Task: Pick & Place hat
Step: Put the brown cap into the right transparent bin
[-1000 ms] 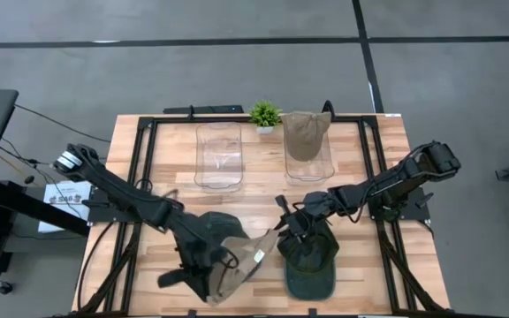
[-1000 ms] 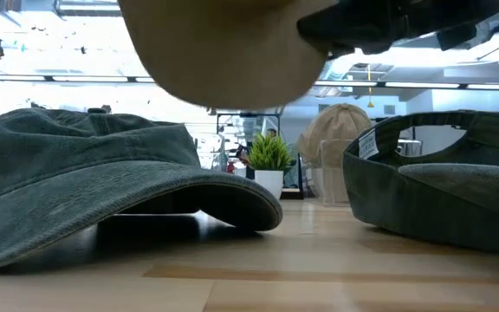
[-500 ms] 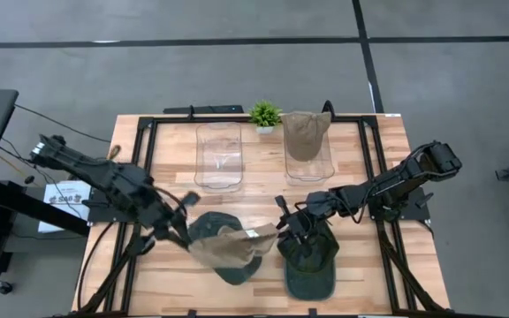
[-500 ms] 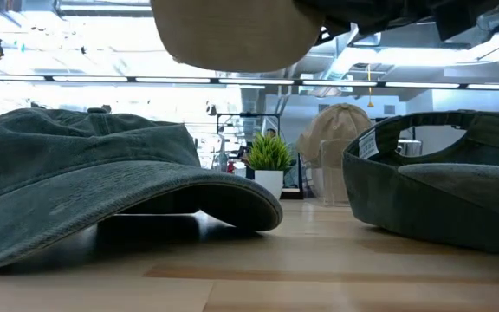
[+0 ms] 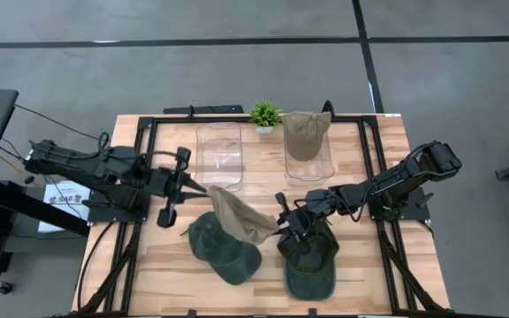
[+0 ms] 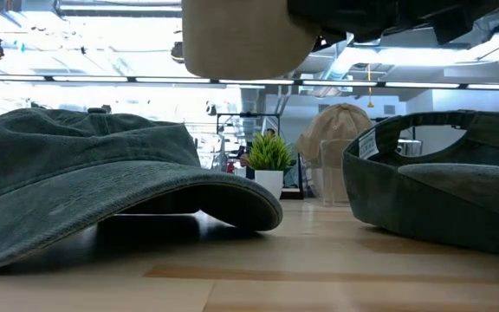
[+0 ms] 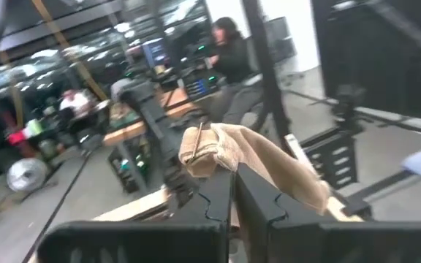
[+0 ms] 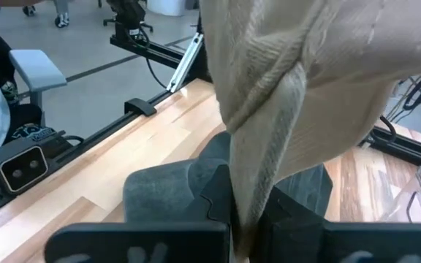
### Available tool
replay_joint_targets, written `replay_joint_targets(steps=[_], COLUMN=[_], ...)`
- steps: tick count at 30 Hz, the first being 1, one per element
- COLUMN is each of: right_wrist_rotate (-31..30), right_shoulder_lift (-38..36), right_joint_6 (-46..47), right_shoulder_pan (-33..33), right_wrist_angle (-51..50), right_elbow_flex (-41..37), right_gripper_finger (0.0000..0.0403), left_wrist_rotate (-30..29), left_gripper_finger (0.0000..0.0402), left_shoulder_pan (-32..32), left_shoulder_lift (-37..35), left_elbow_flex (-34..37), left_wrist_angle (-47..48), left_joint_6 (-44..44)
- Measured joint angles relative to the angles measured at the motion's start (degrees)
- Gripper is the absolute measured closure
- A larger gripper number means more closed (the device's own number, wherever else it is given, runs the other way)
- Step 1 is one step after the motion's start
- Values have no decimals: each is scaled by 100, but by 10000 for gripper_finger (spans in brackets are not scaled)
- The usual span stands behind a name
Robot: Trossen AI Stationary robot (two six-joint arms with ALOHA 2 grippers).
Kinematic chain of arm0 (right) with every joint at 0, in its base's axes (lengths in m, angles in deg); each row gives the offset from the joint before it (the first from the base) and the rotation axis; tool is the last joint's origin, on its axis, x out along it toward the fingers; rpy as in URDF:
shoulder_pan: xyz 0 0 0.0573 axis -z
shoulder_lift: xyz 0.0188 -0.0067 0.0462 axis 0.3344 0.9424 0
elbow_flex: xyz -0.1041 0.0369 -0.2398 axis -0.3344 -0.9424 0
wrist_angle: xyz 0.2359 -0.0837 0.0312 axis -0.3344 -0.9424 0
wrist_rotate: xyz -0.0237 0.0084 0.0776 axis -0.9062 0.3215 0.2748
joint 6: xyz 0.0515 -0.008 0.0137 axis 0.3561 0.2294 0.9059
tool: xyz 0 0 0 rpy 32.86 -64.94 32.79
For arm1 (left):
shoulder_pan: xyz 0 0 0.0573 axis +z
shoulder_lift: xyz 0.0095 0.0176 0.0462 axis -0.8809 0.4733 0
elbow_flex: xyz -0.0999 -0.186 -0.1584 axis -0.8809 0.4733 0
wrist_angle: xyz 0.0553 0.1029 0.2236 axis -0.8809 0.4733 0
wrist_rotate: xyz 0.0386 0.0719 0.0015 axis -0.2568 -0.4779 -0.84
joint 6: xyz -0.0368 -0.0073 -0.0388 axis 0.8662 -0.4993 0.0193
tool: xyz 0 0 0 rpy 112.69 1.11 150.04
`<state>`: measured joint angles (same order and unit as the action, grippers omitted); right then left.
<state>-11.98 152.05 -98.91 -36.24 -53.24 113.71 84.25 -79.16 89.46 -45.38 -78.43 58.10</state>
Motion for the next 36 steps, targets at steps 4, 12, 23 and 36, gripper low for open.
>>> replay_joint_targets(steps=[4, 12, 23, 36], right_wrist_rotate=[-66, 20, 12, -4], right_shoulder_lift=[5, 27, 27, 18], right_joint_6=[0, 17, 12, 0], right_shoulder_pan=[-3, -15, -17, -75], right_wrist_angle=[-36, -156, -84, -46], right_elbow_flex=[-9, -28, -28, -17], right_gripper_finger=[402, 401, 401, 401], left_wrist_rotate=[-116, 213, 708, 628], left_gripper_finger=[392, 391, 317, 263], left_shoulder_pan=[150, 166, 114, 464], left_shoulder_lift=[134, 469, 582, 490], left_elbow_flex=[-12, -39, -44, -26], left_wrist_angle=[39, 461, 518, 1786], left_joint_6=[451, 1199, 1186, 1496])
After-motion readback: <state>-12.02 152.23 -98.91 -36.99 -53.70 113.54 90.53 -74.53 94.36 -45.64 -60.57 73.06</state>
